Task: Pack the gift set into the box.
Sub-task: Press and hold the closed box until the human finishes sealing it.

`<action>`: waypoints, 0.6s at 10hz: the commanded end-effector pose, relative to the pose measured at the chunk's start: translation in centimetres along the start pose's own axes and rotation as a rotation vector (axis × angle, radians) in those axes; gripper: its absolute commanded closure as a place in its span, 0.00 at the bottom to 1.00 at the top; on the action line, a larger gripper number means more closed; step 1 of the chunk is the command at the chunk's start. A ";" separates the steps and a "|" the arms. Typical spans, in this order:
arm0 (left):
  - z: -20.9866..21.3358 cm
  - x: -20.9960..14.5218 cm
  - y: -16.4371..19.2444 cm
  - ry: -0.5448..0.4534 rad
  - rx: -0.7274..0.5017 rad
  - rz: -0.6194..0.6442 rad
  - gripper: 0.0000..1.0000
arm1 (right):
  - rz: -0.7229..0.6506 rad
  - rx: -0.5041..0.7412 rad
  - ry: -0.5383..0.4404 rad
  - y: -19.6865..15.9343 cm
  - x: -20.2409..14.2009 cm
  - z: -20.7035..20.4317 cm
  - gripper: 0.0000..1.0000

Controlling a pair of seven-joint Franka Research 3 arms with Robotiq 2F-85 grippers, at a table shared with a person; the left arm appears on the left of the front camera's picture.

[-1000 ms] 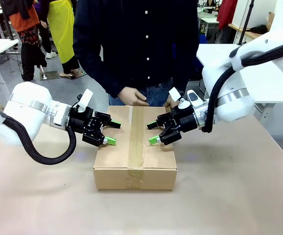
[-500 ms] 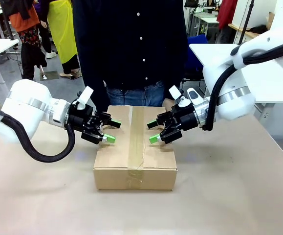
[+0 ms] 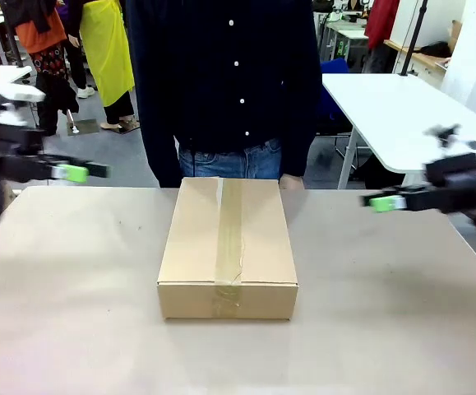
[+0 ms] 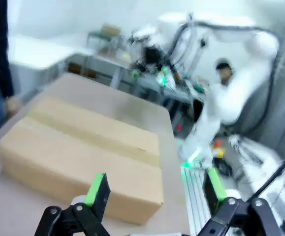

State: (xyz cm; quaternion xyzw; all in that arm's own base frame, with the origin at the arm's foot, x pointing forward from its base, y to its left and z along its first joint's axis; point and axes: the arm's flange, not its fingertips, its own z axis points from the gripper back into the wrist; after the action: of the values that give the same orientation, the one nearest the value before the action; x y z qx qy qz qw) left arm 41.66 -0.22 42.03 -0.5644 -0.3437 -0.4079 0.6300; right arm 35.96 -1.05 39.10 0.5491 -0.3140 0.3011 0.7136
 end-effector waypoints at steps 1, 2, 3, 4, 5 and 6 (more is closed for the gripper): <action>5.5 -5.5 1.5 -0.130 0.102 0.208 0.00 | -0.390 -0.321 -0.388 -2.6 -4.7 8.0 0.00; 6.5 -7.1 2.3 -0.154 0.076 0.283 0.00 | -0.416 -0.329 -0.414 -3.3 -5.3 7.8 0.00; 4.5 -3.2 0.1 -0.057 0.080 0.100 0.00 | -0.108 -0.101 -0.101 -1.2 -2.5 5.9 0.00; 4.5 -3.2 0.1 -0.057 0.080 0.100 0.00 | -0.108 -0.101 -0.101 -1.2 -2.5 5.9 0.00; 4.5 -3.2 0.1 -0.057 0.080 0.100 0.00 | -0.108 -0.101 -0.101 -1.2 -2.5 5.9 0.00; 4.5 -3.2 0.1 -0.057 0.080 0.100 0.00 | -0.108 -0.101 -0.101 -1.2 -2.5 5.9 0.00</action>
State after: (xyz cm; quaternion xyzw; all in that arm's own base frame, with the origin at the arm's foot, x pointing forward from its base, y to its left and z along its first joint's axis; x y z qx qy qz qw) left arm 40.61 4.47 39.56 -0.5698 -0.3417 -0.3483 0.6612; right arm 34.93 -7.28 37.38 0.5407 -0.3266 0.2106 0.7461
